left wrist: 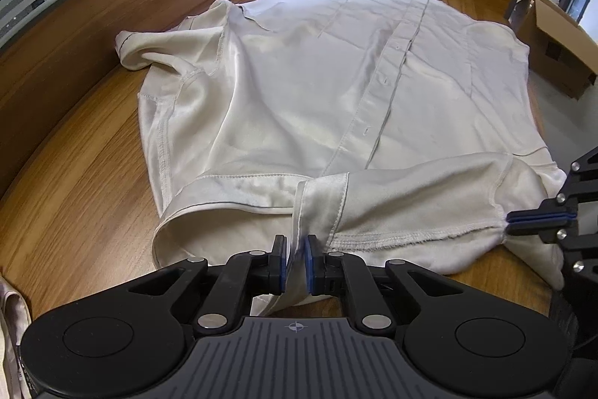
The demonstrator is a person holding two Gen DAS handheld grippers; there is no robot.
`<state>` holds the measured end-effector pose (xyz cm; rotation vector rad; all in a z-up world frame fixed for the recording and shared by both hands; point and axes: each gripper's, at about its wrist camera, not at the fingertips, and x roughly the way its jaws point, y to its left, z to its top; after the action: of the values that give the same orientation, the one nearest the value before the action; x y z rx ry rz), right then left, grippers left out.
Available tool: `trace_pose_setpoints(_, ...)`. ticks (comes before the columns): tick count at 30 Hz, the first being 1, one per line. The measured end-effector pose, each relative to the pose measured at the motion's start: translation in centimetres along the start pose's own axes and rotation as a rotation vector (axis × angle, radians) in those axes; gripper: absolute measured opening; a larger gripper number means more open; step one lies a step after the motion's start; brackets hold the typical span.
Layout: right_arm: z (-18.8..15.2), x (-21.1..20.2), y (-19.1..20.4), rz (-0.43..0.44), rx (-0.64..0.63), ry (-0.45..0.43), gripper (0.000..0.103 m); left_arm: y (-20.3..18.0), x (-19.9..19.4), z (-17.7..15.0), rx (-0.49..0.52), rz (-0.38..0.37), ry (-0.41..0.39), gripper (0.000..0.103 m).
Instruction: Fold clothes
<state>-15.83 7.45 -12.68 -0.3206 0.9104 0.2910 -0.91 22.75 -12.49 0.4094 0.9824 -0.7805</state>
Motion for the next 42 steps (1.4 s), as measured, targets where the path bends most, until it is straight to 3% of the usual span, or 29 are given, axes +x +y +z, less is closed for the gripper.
trace_pose_setpoints(6, 0.0, -2.6, 0.7, 0.038, 0.049, -0.032, 0.001, 0.3, -1.5, -0.8, 0.030, -0.058, 0.023, 0.009)
trace_pose_setpoints(12, -0.9, -5.1, 2.7, 0.123, 0.077, -0.033, 0.000, 1.4, -2.9, -2.2, 0.039, -0.146, 0.101, 0.009)
trace_pose_setpoints(18, -2.2, -5.4, 4.8, 0.148, 0.103, -0.013, 0.000, 1.6, -2.9, -3.8, 0.076, -0.090, 0.165, 0.009)
trace_pose_setpoints(21, -3.3, -5.4, 4.7, 0.118, 0.162, -0.004, 0.001, 1.5, -3.1, -4.4, 0.083, -0.076, 0.164, 0.010)
trace_pose_setpoints(25, -5.7, -5.8, 2.9, 0.042, 0.303, 0.010, 0.007, -0.2, -4.2, -4.4, 0.120, -0.087, 0.120, 0.023)
trace_pose_setpoints(31, -10.0, -6.7, -0.2, -0.059, 0.477, 0.021, 0.020, -4.5, -5.2, -4.1, 0.191, -0.142, 0.067, 0.042)
trace_pose_setpoints(35, -12.6, -6.9, -1.8, -0.112, 0.546, 0.031, 0.035, -7.8, -5.1, -4.2, 0.209, -0.171, 0.050, 0.052)
trace_pose_setpoints(42, -15.7, -5.7, -4.1, -0.133, 0.565, 0.060, 0.039, -12.4, -3.0, -4.7, 0.187, -0.139, 0.052, 0.053)
